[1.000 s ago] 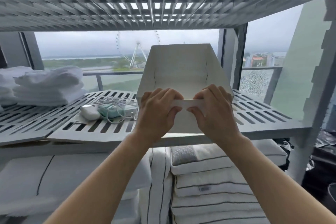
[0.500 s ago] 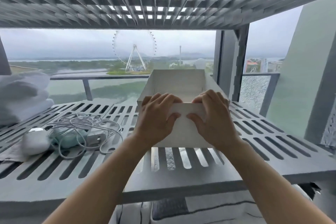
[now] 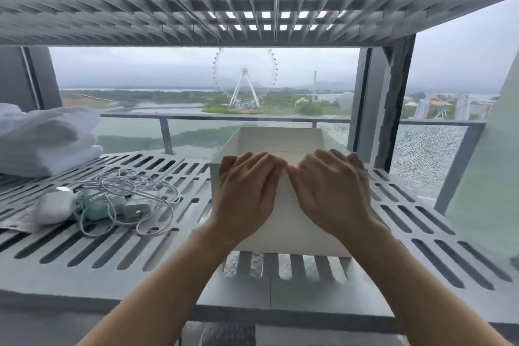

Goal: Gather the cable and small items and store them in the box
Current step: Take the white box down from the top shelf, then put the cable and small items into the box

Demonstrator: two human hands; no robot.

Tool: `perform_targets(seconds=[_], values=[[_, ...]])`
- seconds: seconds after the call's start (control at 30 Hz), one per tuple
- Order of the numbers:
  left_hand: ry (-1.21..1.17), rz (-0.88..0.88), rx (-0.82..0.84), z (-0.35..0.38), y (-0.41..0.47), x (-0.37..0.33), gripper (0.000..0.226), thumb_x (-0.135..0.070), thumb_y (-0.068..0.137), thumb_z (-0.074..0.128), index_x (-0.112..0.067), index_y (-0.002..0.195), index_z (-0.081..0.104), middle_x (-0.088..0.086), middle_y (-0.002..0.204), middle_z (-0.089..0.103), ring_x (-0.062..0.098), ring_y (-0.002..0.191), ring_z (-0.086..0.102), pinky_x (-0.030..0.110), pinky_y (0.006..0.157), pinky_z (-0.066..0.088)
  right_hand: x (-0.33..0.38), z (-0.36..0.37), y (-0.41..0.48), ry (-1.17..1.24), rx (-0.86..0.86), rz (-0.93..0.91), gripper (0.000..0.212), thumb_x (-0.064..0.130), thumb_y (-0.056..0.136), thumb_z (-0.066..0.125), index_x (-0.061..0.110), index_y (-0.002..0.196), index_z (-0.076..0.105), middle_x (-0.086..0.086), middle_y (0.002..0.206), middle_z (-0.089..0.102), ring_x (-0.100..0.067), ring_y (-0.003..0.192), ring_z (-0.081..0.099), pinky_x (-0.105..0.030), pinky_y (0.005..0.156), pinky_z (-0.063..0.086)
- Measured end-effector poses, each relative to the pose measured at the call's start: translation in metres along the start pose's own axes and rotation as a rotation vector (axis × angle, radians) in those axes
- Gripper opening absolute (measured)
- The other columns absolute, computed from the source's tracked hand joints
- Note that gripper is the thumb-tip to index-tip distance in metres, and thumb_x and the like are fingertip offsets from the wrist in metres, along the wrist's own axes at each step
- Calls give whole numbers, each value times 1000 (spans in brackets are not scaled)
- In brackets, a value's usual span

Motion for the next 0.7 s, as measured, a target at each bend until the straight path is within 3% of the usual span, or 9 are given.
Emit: perform_targets(seconds=[0.13,0.3,0.37,0.43,0.6,0.7], values=[[120,-23,6,1,-3,-23,20,-29,88,40,-23,88,60,-9,84,66,15,78,56,29,75,28,-16,-14,-8,48,-59,27,39,37,89,43,14,61,57,-1,63,60,-24,62,57,-35,68,34],[318,-84,96,-2,-6,-23,34,-38,89,32,-20,95,61,-1,95,63,24,87,56,36,81,31,-13,-18,-13,85,-56,-30,26,36,86,50,17,72,60,0,72,61,-24,68,57,-36,70,34],[302,-110,41,-13,-9,-22,31,-37,87,38,-19,100,59,2,99,61,25,91,56,34,82,30,-7,-18,-14,131,-77,-69,15,31,80,61,16,80,62,-3,80,61,-26,74,57,-36,72,36],[264,-147,-6,-24,-14,-17,28,-36,87,41,-20,103,57,0,102,59,22,95,52,32,84,32,4,-17,-13,218,-76,-114,18,25,75,70,14,87,62,-6,88,60,-28,79,57,-36,73,40],[291,-193,-26,-53,-28,2,25,-35,87,47,-18,103,57,1,102,59,19,96,54,31,85,40,48,-6,-6,433,-58,-212,20,19,76,69,15,94,62,-5,95,61,-22,87,57,-30,80,41],[322,-238,-15,-75,-39,23,25,-35,87,48,-18,103,58,0,105,61,18,98,56,38,88,47,86,7,-1,466,-43,-265,24,15,73,71,15,96,63,-4,96,63,-21,88,60,-31,83,43]])
Point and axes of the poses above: each hand's wrist, its own y-axis towards the middle knuckle, its own z-axis out of the palm, x = y × z, the point moved 8 cm from there along y, towards the middle knuckle
